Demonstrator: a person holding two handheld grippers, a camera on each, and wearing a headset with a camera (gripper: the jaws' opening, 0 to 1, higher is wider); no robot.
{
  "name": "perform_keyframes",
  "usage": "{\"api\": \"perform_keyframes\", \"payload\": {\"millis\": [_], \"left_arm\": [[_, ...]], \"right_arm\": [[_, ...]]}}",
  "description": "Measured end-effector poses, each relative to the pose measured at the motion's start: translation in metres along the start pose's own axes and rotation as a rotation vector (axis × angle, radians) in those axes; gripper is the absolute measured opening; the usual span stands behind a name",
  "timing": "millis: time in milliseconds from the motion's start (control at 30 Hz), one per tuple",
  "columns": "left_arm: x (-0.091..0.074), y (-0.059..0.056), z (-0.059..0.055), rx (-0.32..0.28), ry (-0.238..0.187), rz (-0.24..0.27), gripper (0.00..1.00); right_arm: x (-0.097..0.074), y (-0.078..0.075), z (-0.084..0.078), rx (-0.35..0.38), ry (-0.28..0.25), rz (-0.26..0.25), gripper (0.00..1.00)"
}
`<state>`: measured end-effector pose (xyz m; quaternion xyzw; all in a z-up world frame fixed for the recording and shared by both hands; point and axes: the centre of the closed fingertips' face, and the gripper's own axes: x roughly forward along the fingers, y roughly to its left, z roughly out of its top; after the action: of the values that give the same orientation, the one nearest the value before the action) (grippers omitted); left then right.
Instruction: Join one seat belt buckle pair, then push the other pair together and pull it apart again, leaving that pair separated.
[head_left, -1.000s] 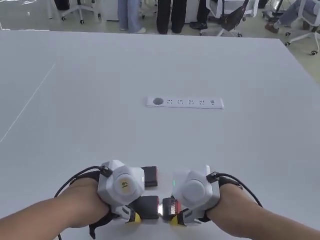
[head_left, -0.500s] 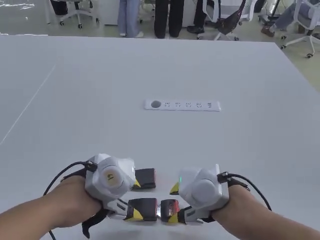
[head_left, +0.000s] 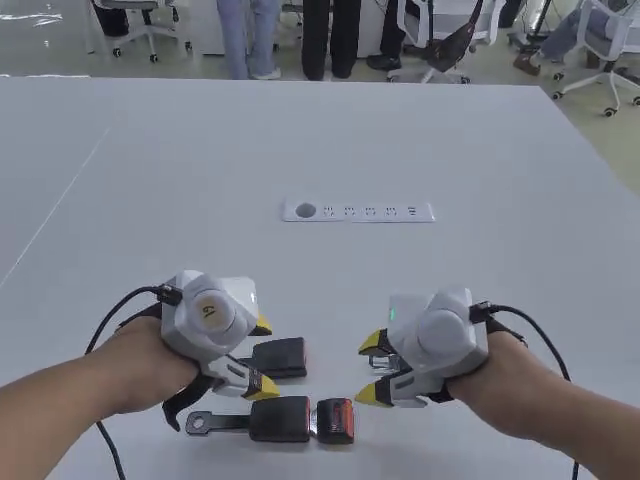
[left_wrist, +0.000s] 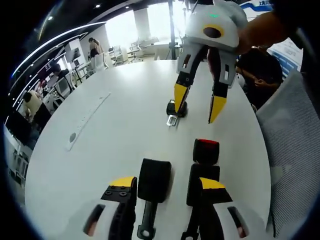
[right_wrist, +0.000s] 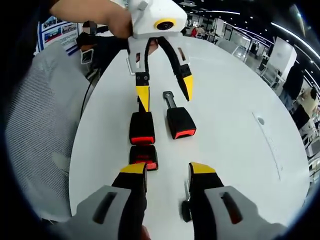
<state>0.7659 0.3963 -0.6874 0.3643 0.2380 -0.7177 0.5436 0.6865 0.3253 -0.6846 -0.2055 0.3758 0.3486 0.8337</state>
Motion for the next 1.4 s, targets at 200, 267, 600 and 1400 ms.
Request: {"api": "perform_keyframes", "payload": {"millis": [200,267,600,1400], "left_arm": [[0.007,0.015,-0.007,0.004,0.017,0.009,0.49],[0.011,0.016,-0.009,0.001,0.027,0.002,0.49],[0.03,0.02,-0.024,0.054,0.09,-0.04,0.49],[0.053,0.012,-0.034,0.149,0.15,-0.154,0.37]], "right_arm": [[-0.008,-0.021,-0.03,0.019,0.045,-0.025,0.31],[-0.009,-0.027,-0.041,0.023,0.066,-0.031,0.32],[-0.009,-0.045,-0.076,0.006,0.143,-0.027,0.34],[0.013,-0.046,-0.098,-0.01,0.179,0.075,0.33]]}}
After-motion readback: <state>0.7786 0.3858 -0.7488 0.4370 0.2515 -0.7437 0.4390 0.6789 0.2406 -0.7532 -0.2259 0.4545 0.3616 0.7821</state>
